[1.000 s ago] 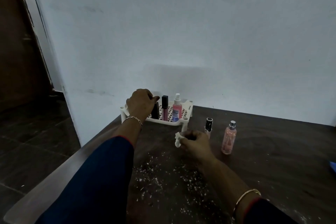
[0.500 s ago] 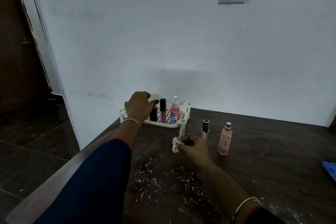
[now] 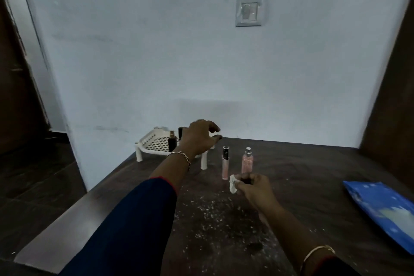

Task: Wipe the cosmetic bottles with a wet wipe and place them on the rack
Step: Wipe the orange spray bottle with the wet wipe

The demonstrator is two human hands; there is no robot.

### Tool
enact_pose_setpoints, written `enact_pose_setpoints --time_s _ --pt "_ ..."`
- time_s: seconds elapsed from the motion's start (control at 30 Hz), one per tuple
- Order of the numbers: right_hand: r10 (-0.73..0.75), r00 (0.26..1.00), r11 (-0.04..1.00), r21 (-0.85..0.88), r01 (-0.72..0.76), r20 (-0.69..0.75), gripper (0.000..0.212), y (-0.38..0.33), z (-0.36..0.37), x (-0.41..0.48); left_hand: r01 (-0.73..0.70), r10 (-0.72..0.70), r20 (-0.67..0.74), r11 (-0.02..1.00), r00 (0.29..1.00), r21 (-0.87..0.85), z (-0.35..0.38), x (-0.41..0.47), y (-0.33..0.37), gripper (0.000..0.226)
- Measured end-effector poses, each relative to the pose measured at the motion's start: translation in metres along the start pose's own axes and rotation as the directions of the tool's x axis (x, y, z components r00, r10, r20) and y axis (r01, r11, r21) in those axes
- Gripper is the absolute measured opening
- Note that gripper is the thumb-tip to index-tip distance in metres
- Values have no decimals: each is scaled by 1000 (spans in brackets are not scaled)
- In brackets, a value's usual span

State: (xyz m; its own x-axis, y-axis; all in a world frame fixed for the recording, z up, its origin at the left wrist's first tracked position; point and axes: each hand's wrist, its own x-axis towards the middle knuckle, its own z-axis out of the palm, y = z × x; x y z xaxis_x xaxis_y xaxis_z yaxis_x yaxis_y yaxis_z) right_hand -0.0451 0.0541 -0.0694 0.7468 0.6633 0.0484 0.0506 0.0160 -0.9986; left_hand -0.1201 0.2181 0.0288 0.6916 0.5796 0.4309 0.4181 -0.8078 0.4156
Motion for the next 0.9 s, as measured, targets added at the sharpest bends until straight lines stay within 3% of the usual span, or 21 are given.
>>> enact_pose_setpoints --time_s 0.2,0.37,0.5,0.83,0.9 --pt "-18 999 999 35 19 -51 22 -2 -46 1 -115 97 128 984 987 139 36 6 53 27" --pt "8 995 995 96 2 -102 16 5 -72 11 -170 84 290 942 953 289 63 14 68 35" --pt "32 992 995 95 -20 -126 10 11 -88 18 -187 99 254 919 962 348 75 17 72 22" --pt "28 992 992 125 -12 -126 9 -1 -95 3 -152 143 87 983 986 106 65 0 78 27" --pt "10 991 993 122 6 -135 17 -6 -94 -6 -140 136 82 988 987 57 57 -10 77 26"
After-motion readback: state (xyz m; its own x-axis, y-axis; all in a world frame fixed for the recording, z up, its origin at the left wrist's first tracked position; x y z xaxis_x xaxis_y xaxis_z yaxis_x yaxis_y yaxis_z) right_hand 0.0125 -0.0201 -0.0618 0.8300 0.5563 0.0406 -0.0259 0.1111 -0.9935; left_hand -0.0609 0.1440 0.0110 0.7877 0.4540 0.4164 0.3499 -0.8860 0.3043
